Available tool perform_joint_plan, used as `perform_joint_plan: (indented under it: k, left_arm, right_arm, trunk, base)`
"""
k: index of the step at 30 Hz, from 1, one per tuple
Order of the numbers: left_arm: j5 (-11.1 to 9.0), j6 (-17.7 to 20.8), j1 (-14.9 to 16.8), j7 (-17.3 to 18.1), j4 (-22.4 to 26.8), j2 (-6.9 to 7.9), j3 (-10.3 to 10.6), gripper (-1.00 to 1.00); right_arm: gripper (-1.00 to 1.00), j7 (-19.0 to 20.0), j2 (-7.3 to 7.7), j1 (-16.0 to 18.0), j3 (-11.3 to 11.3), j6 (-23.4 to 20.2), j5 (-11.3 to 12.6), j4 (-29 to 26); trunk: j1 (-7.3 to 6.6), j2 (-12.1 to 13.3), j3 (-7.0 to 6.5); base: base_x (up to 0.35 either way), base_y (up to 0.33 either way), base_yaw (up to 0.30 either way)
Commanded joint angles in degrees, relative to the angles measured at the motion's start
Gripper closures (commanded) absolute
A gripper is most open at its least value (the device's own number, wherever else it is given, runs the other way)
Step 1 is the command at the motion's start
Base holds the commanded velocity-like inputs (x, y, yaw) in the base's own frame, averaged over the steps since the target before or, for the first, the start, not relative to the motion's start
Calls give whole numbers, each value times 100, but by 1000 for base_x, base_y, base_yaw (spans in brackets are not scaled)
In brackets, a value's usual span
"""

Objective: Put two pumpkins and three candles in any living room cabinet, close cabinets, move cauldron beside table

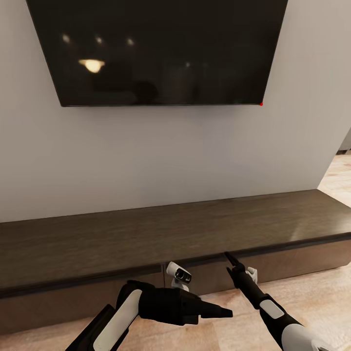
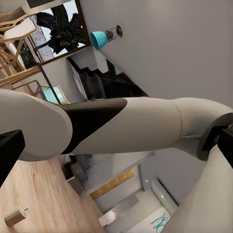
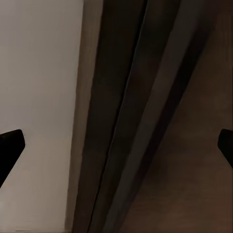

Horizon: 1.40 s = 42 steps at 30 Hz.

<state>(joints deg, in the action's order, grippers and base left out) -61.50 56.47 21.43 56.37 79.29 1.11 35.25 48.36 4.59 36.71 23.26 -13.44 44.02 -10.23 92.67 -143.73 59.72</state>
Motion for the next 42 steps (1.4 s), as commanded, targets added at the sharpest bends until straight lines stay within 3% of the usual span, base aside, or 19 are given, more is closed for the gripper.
perform_joint_plan:
  k: [1, 11, 18, 28, 31, 36, 42]
  left_arm:
    - [-19, 22, 6, 5, -1, 3, 8, -100]
    - [-24, 23, 8, 6, 4, 7, 8, -100]
    - [-28, 23, 7, 6, 8, 12, 6, -100]
    - [-28, 25, 7, 6, 8, 12, 2, -100]
    - [-27, 26, 6, 6, 8, 10, 3, -100]
    - [-21, 23, 9, 6, 8, 8, 4, -100]
    - [-27, 24, 6, 6, 5, 5, 8, -100]
  right_arm:
    - [-100, 53, 0, 3, -4, -54, 47, 3]
    - [-100, 188, -2, 3, -6, -56, 37, 3]
    - [-100, 514, -2, 3, -6, -79, 29, 12]
    - [-100, 551, -2, 3, -13, -89, 23, 12]
    - [-100, 551, -2, 3, -14, -89, 20, 12]
    - [-100, 550, -2, 3, -15, -89, 19, 12]
    - [-100, 546, -9, 3, -16, -92, 19, 12]
  trunk:
    - [-1, -2, 5]
    - [-1, -2, 5]
    - [-1, -2, 5]
    - [25, -15, 227]
    - [25, -15, 227]
    - [37, -22, 337]
    - [37, -22, 337]
  base:
    - [0, 0, 0]
    - [0, 0, 0]
    - [0, 0, 0]
    - [0, 0, 0]
    - [0, 0, 0]
    - [0, 0, 0]
    - [0, 0, 0]
